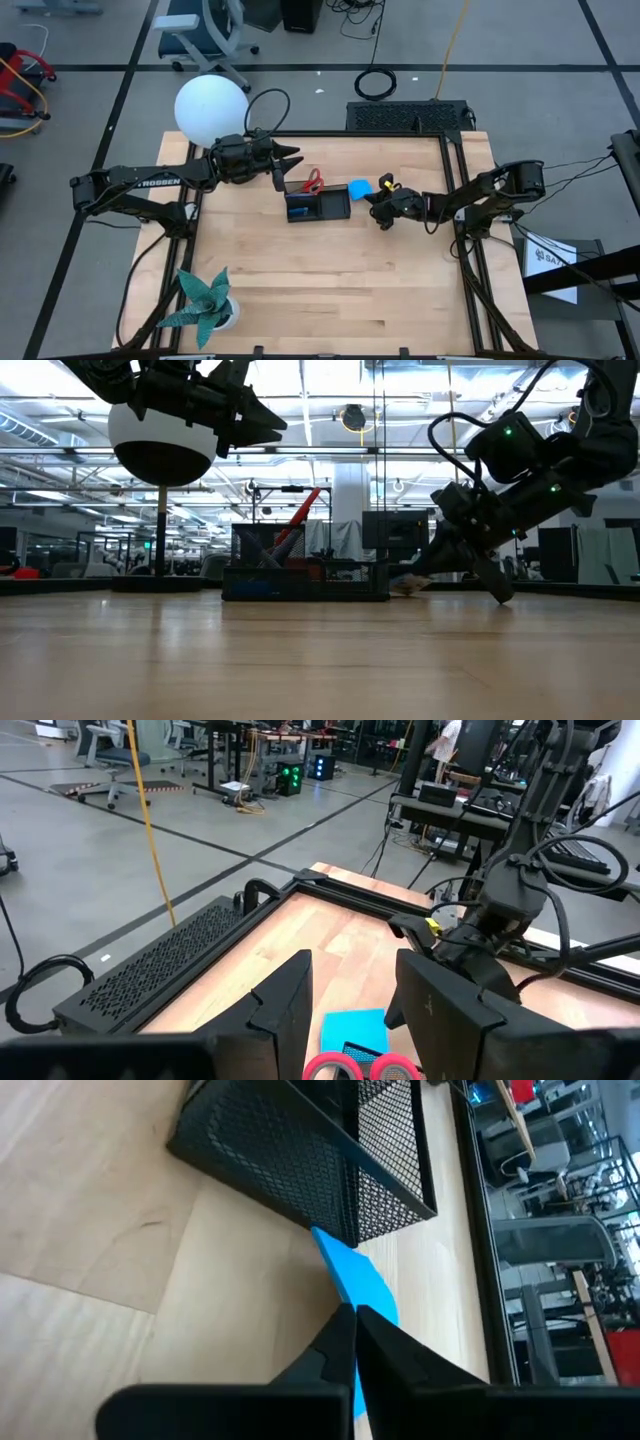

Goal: Pick and place office supplies into organizer
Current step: Put the blue sticky notes into the black desk organizer

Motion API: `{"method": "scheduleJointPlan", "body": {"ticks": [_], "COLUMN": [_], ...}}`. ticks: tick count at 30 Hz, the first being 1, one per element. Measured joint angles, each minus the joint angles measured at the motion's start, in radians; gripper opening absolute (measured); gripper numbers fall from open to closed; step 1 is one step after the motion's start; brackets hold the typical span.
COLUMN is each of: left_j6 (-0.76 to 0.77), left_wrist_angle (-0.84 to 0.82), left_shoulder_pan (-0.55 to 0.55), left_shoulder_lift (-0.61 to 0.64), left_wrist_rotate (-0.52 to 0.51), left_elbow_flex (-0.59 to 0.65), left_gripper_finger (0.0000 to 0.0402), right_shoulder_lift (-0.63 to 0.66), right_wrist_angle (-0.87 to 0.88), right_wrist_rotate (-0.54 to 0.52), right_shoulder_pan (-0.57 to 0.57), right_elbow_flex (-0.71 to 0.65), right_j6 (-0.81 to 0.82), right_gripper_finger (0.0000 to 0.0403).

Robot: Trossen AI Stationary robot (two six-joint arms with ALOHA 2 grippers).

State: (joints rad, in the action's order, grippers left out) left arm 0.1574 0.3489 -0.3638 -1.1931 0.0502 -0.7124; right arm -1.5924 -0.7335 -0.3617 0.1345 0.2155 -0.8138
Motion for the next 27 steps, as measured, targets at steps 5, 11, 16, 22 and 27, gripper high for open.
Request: {"method": "scheduleJointPlan", "body": {"ticks": [5,11,16,22,27], "left_j6": [0.000,0.000,0.000,-0.003,-0.004], "left_wrist_angle": [0.000,0.000,0.000,0.000,0.000], "left_shoulder_pan": [0.000,0.000,0.000,0.000,0.000], "left_shoulder_lift": [0.000,0.000,0.000,0.000,0.000], "left_wrist_rotate": [0.000,0.000,0.000,0.000,-0.001], "left_elbow_flex": [0.000,0.000,0.000,0.000,0.000], "left_gripper_finger": [0.0152,0.0152,0.0152,0.0152,0.0152], "right_shoulder_lift": [0.034,0.097,0.156,0.221,0.273], "right_wrist_angle": [0.017,0.073,0.159,0.193,0.189], "right_wrist_rotate": [-0.018,-0.057,-0.116,-0.140,-0.148], "right_shoulder_pan": [-0.001,-0.006,-0.006,-0.006,-0.023], "right_elbow_flex": [0.012,0.054,0.081,0.120,0.143], "right_j6": [-0.022,-0.031,-0.050,-0.049,-0.073], "right_gripper_finger": [0.0000,0.0000,0.0000,0.0000,0.0000]}}
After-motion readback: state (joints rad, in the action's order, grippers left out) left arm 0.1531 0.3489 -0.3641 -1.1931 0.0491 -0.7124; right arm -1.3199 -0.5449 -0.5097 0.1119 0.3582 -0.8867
